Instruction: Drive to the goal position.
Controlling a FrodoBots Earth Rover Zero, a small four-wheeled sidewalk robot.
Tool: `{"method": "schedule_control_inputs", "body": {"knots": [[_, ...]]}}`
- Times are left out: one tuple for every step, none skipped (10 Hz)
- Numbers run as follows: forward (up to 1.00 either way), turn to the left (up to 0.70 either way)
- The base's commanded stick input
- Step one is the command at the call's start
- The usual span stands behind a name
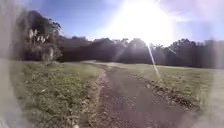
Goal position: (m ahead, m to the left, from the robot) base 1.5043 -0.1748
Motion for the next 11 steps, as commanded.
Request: {"method": "schedule_control_inputs", "body": {"knots": [[0.7,-0.22],[0.7,-0.32],[0.7,-0.34],[0.7,-0.34],[0.7,-0.34],[0.7,-0.34],[0.7,-0.34],[0.7,-0.34],[0.7,-0.34],[0.7,-0.03],[0.7,-0.01]]}}
